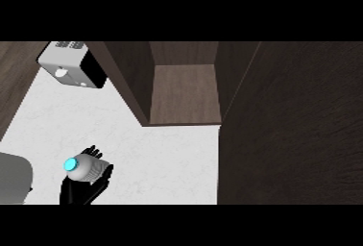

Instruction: Pick up the bottled water, place it into the cabinet and close the cabinet

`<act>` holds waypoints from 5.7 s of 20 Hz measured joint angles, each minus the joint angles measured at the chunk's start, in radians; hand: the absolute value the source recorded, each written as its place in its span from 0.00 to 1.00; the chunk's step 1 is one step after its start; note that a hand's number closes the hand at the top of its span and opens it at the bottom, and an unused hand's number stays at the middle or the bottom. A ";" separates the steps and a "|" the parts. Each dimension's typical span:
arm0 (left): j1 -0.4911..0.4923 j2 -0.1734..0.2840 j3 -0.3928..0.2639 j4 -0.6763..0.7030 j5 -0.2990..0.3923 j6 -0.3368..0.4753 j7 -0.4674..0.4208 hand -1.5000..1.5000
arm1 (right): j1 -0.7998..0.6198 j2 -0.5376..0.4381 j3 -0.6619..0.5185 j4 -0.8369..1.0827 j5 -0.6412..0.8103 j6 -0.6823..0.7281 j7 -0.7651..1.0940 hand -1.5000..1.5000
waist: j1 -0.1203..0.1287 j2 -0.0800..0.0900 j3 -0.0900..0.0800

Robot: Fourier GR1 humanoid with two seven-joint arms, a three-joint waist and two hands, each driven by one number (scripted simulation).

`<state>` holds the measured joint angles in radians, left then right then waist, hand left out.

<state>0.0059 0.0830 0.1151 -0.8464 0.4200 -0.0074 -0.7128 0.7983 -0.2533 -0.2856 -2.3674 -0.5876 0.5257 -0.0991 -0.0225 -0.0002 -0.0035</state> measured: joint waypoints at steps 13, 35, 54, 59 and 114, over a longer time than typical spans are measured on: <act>-0.069 0.005 0.034 0.044 0.041 -0.123 -0.083 1.00 | 0.031 -0.006 -0.013 0.000 -0.033 -0.003 -0.022 0.00 | 0.008 -0.001 0.002; -0.157 0.025 -0.134 -0.217 -0.055 -0.132 0.170 1.00 | 0.051 -0.052 -0.079 0.013 -0.088 0.005 -0.059 0.00 | 0.014 -0.005 0.003; -0.437 -0.081 -0.399 -0.340 -0.122 0.422 0.421 1.00 | 0.011 -0.092 -0.097 0.018 -0.138 -0.013 -0.027 0.00 | -0.007 0.000 0.002; -0.545 -0.082 -0.391 -0.226 -0.153 0.495 0.464 1.00 | 0.029 -0.095 -0.112 0.018 -0.153 0.001 -0.036 0.00 | -0.011 0.001 0.002; -1.131 -0.082 -0.232 0.575 0.026 0.439 0.055 0.00 | -0.057 -0.084 -0.086 0.039 -0.237 0.024 0.013 0.00 | -0.044 0.009 0.002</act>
<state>-1.1255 0.0013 -0.1169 -0.2715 0.4459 0.4320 -0.6582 0.7415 -0.3372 -0.3720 -2.3282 -0.8244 0.5494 -0.0857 -0.0661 0.0092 -0.0016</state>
